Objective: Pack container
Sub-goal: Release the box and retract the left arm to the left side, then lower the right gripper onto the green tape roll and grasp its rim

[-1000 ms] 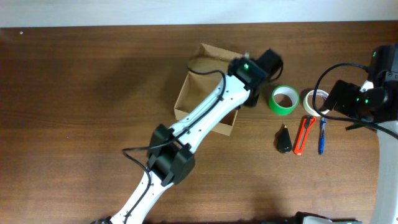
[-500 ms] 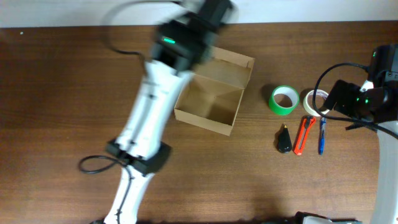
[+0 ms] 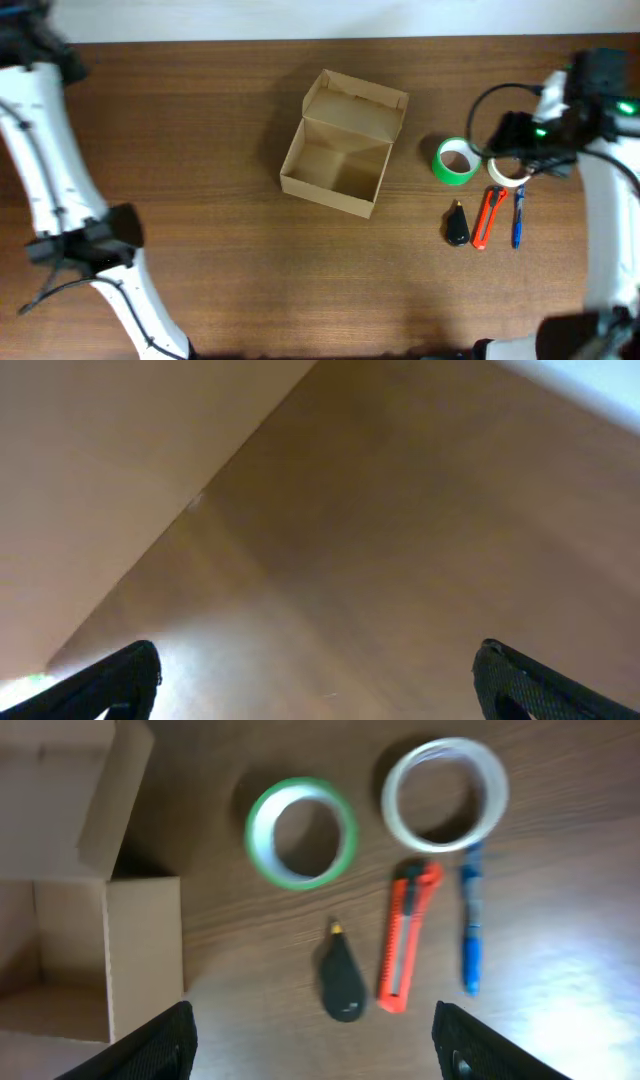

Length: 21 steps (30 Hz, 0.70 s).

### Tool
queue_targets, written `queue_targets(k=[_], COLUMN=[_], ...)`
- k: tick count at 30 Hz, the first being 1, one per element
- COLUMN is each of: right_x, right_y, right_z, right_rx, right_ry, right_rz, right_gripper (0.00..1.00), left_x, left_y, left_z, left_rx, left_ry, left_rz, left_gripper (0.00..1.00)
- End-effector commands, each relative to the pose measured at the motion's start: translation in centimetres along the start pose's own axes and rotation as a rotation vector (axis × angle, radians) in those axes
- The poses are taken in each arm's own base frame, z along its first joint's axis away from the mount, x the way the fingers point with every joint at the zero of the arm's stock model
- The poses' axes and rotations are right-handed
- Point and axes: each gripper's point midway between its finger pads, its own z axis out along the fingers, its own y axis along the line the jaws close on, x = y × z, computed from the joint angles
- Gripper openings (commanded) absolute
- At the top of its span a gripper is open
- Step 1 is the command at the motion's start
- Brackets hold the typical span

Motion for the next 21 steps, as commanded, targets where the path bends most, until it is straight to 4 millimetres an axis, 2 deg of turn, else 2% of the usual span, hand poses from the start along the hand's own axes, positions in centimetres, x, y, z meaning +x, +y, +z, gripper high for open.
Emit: queue_targets(k=[1, 3, 6, 10, 15, 21], right_x=[0.0, -0.1, 0.6, 1.3, 0.8, -0.6], right_y=[3.5, 4.8, 6.2, 6.4, 5.7, 5.6], right_z=[2.8, 4.8, 7.8, 10.9, 12.3, 12.9], right_rx=[-0.007, 0.027, 0.067, 0.103, 0.153, 0.158], right_ry=[0.046, 0.063, 0.117, 0.18, 0.175, 0.125], right_rz=[-0.115, -0.17, -0.226, -0.228, -0.227, -0.226], right_gripper=[0.77, 0.82, 0.82, 0.82, 0.82, 0.85], left_x=[1.2, 2.0, 3.3, 4.6, 5.2, 5.2], left_y=[1.7, 2.4, 4.2, 6.5, 7.9, 8.6], left_z=[2.3, 4.0, 6.2, 8.1, 8.9, 9.1], left_rx=[0.061, 0.087, 0.057, 0.019, -0.001, -0.007], left_ry=[0.107, 0.169, 0.243, 0.309, 0.336, 0.339], left_rz=[-0.074, -0.1, -0.125, -0.156, -0.18, -0.192], left_gripper=[1.0, 1.0, 1.0, 1.0, 1.0, 1.0])
